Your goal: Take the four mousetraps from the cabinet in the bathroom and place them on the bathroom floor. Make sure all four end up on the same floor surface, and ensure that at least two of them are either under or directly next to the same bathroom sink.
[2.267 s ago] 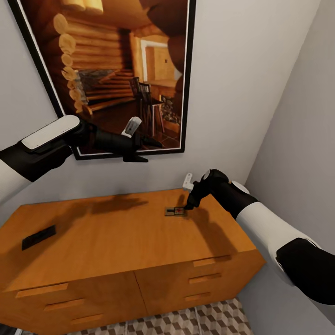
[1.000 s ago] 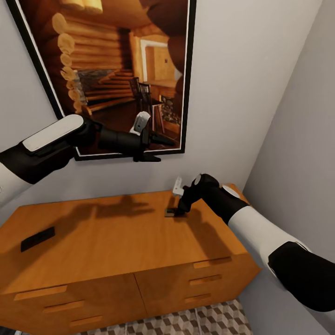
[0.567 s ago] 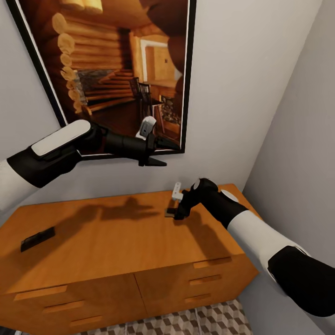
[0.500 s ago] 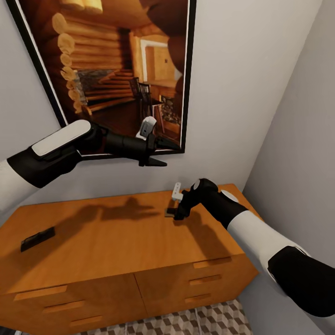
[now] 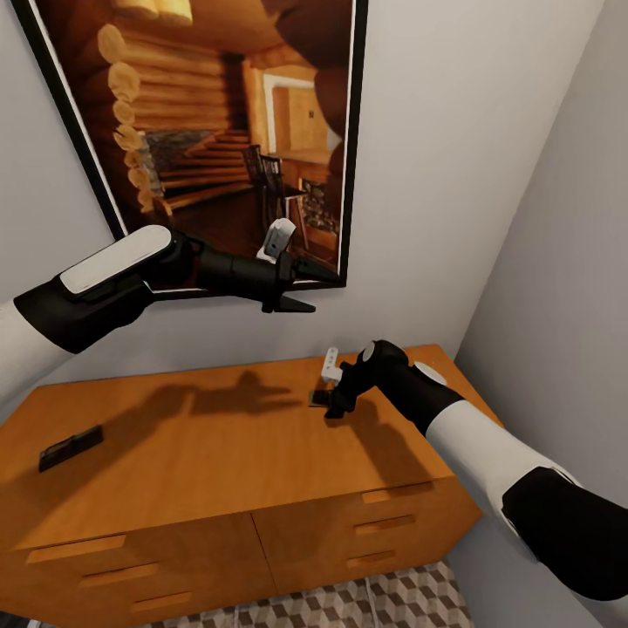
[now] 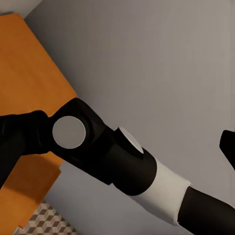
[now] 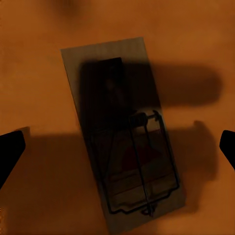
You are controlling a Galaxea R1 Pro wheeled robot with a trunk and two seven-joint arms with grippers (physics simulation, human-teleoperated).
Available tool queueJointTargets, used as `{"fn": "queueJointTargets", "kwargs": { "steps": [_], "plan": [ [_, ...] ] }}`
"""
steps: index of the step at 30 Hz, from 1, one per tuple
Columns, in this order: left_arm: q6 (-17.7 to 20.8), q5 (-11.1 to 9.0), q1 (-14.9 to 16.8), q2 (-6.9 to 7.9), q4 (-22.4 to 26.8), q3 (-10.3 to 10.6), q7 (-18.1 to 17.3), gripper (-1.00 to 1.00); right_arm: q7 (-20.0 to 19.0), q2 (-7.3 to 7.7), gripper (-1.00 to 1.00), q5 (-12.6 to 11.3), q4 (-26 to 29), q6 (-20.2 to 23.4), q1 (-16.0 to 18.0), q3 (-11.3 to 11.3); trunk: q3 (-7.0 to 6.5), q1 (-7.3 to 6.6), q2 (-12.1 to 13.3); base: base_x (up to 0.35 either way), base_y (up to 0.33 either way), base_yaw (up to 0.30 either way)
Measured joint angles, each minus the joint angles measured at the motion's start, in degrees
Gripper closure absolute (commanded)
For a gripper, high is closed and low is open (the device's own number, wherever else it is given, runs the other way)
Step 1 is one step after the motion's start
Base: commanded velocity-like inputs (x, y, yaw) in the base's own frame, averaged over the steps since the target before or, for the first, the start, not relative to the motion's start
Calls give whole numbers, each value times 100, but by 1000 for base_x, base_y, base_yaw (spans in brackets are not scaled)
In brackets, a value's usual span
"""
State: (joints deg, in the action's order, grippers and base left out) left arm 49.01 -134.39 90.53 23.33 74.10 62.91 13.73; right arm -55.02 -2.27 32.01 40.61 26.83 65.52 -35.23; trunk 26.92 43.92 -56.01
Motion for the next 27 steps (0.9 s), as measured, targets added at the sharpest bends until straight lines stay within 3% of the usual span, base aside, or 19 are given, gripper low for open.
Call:
{"fn": "queueJointTargets", "kwargs": {
  "steps": [27],
  "plan": [
    [-1,0,0,-52,16,-9,0,-100,-26,56,-100,-26,-63,-20,-13,13,0,0,0,0,0,0]
  ]
}}
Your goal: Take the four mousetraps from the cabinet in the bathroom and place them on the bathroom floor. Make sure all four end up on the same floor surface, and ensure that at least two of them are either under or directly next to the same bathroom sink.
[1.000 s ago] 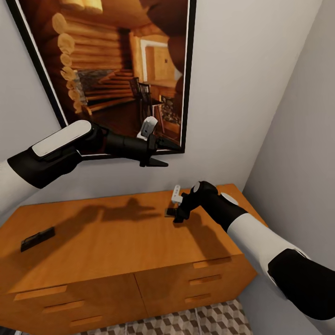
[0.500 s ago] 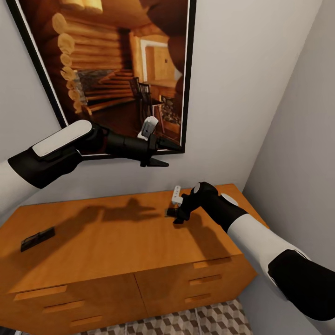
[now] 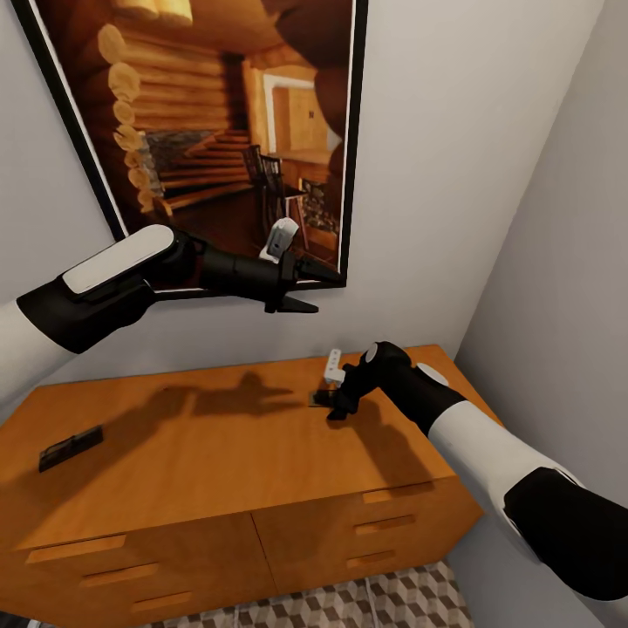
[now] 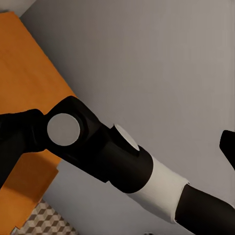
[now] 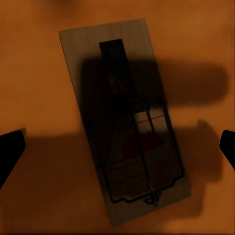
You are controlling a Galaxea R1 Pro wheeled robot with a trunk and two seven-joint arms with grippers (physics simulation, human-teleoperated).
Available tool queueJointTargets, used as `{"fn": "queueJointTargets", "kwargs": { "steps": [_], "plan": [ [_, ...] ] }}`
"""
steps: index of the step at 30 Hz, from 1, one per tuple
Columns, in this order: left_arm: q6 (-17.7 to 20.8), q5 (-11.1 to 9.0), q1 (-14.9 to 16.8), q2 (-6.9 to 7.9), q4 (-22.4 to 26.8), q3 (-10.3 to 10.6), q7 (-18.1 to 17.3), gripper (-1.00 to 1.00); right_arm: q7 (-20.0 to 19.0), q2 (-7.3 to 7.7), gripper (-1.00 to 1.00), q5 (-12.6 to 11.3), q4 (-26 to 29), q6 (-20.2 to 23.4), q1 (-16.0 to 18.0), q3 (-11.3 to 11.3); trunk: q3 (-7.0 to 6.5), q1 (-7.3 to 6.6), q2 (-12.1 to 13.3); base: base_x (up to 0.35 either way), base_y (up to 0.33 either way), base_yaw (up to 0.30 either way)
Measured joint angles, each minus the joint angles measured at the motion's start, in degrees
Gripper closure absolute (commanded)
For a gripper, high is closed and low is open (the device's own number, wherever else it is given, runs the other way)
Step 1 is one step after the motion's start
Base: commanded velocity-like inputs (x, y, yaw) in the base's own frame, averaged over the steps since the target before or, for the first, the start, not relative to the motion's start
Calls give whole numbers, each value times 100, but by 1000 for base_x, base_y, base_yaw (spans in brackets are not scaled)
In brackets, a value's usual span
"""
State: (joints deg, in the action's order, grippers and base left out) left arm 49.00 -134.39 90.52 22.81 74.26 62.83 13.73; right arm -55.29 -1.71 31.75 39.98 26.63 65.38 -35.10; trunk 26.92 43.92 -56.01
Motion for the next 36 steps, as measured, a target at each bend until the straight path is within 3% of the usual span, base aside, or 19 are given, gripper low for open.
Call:
{"fn": "queueJointTargets", "kwargs": {
  "steps": [36],
  "plan": [
    [0,0,1,-115,14,0,0,-100,-14,-15,-100,-19,-194,-566,53,6,-1,-1,-2,0,0,0]
  ]
}}
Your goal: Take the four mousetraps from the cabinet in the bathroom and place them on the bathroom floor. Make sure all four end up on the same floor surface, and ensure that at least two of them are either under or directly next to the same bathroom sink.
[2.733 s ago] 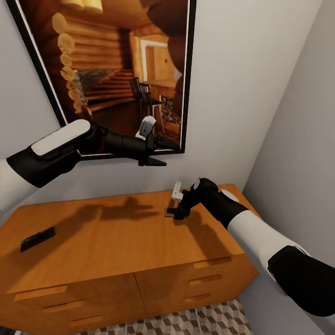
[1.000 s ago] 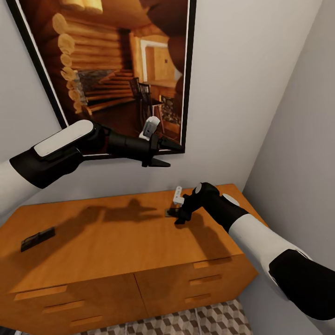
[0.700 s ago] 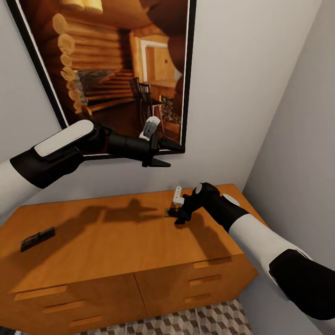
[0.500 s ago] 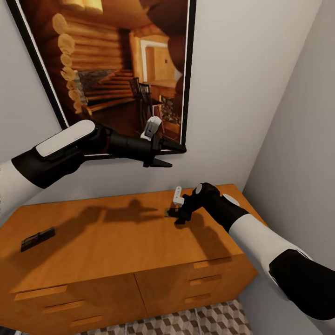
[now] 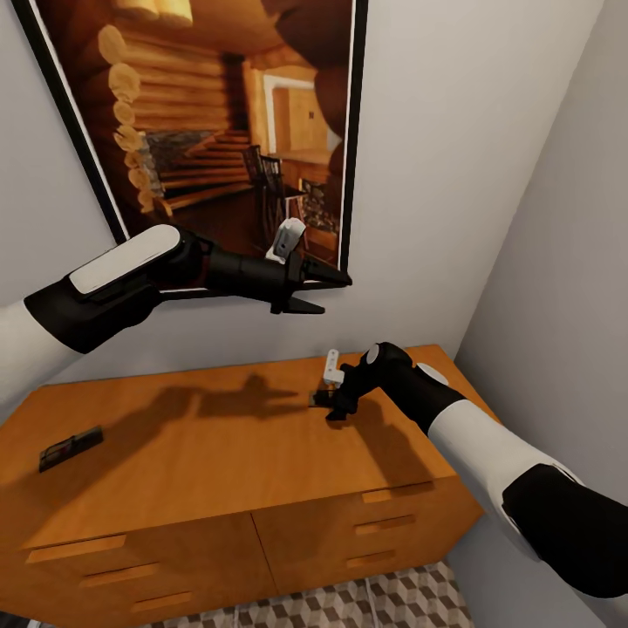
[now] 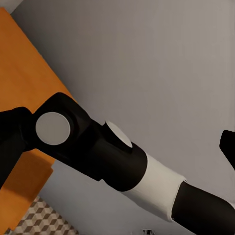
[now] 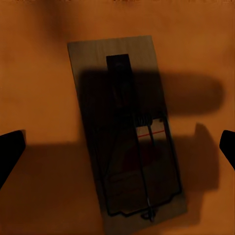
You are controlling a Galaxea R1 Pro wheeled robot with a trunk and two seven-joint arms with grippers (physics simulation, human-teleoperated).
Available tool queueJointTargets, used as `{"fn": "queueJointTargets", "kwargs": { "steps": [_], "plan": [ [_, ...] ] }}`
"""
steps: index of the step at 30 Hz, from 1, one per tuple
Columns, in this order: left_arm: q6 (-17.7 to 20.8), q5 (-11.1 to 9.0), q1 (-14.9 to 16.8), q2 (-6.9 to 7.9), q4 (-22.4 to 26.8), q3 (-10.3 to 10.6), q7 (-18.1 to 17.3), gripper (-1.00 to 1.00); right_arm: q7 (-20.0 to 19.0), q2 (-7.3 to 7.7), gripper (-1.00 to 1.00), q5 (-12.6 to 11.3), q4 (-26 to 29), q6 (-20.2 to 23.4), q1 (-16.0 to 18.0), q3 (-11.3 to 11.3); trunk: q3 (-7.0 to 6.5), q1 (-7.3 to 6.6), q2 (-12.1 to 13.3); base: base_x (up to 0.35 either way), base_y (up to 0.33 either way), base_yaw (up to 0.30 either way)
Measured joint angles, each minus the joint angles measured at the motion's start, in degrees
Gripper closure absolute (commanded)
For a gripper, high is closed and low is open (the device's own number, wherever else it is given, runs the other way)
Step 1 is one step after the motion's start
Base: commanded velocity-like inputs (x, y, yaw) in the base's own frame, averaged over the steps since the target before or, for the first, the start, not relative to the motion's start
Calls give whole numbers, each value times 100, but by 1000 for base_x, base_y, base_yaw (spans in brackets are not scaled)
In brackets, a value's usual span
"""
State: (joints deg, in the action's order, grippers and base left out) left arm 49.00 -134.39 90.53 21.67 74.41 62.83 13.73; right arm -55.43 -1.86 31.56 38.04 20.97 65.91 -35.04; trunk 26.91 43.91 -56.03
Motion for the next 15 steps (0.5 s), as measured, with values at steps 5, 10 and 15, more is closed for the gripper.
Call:
{"fn": "queueJointTargets", "kwargs": {
  "steps": [5,10,15],
  "plan": [
    [-2,0,-1,-5,0,0,0,-100,0,-3,-100,0,-38,-73,14,4,0,0,0,0,0,0],
    [-4,-1,-2,-6,0,0,0,-100,-7,-3,-100,5,-49,-101,18,10,0,0,0,0,0,0],
    [-5,-1,-2,-6,0,-5,0,-100,-12,-5,-100,6,-59,-110,22,13,0,0,0,0,0,0]
  ]
}}
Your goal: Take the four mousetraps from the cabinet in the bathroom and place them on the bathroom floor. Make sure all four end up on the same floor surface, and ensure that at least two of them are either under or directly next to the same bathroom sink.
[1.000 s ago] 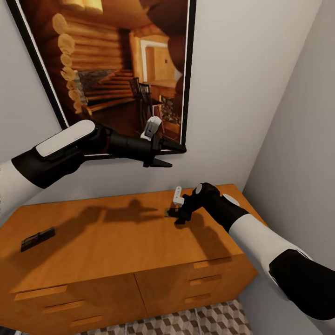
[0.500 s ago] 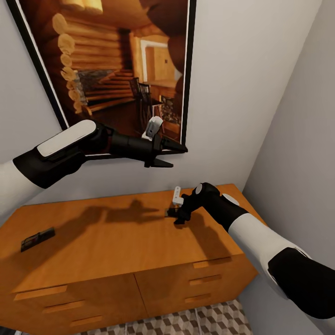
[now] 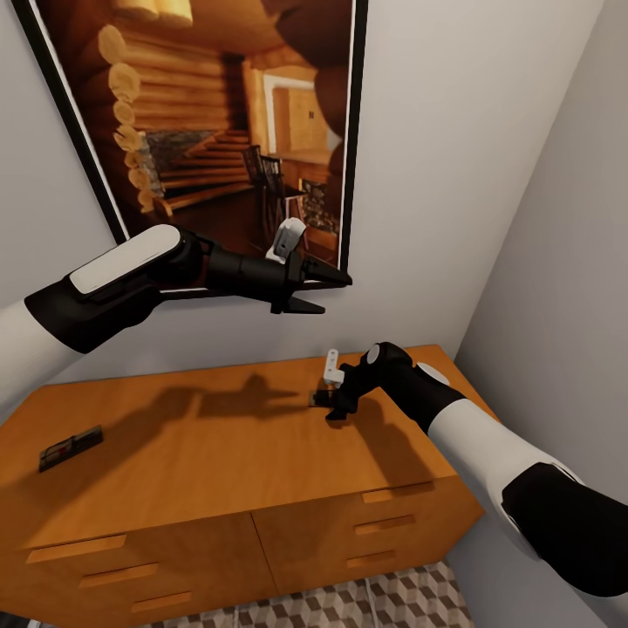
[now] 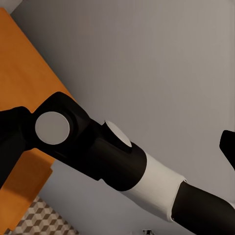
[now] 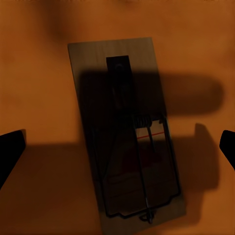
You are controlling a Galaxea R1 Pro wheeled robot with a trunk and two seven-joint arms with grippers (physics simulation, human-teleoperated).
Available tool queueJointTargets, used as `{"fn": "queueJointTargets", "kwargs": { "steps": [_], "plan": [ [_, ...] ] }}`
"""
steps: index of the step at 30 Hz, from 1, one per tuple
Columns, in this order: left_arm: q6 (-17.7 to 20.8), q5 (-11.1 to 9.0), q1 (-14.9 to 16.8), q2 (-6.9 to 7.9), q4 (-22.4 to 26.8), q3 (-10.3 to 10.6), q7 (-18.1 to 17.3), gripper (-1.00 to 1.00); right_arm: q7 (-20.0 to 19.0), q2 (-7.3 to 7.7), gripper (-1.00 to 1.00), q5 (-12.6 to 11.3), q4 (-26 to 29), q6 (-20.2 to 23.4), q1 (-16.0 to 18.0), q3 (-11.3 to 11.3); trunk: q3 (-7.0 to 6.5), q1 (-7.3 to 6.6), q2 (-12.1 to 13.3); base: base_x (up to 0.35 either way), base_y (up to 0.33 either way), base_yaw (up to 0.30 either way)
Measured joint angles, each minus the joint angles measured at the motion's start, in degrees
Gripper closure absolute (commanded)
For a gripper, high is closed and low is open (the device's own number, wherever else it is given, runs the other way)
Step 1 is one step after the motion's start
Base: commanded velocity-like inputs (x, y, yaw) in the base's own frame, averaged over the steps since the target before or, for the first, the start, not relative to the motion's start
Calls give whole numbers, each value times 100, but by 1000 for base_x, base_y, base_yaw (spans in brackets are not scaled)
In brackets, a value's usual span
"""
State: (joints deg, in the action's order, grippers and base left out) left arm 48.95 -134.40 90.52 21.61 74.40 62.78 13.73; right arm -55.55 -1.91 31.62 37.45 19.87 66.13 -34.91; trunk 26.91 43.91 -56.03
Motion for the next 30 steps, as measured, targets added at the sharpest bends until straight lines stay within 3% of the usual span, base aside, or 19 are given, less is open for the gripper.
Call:
{"fn": "queueJointTargets", "kwargs": {
  "steps": [30],
  "plan": [
    [-3,0,1,5,-6,-4,0,-100,-507,19,-100,17,103,21,-52,29,1,1,1,0,0,0]
  ]
}}
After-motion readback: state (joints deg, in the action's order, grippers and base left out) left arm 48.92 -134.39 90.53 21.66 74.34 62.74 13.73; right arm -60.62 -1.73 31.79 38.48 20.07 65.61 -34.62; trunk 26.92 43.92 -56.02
